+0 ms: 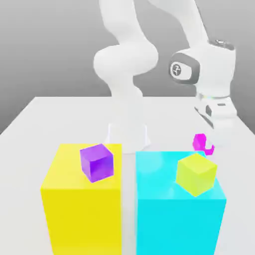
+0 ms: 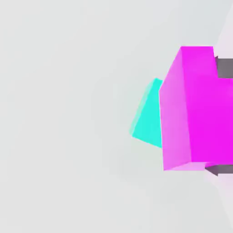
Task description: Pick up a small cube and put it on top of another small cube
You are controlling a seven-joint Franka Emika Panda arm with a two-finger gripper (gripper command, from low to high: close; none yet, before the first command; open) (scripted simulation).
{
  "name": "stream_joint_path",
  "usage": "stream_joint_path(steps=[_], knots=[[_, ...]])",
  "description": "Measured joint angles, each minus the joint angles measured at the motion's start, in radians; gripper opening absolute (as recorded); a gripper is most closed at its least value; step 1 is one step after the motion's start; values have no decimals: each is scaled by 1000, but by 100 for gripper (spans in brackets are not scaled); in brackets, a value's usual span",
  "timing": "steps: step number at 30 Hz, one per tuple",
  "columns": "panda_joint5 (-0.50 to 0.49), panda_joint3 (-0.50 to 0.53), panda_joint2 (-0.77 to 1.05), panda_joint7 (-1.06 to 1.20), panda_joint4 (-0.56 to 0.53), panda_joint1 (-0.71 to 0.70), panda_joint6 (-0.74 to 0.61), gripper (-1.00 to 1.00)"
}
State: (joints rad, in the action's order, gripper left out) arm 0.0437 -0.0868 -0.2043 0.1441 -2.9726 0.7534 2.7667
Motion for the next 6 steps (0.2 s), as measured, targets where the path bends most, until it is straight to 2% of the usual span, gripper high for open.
stream_joint_path(steps=[4, 5, 6], knots=[[-27, -2, 142, -16, 5, -9, 137, -100], [-36, -1, 172, -22, 6, -10, 166, 100], [-36, -1, 172, -22, 6, -8, 166, 100]])
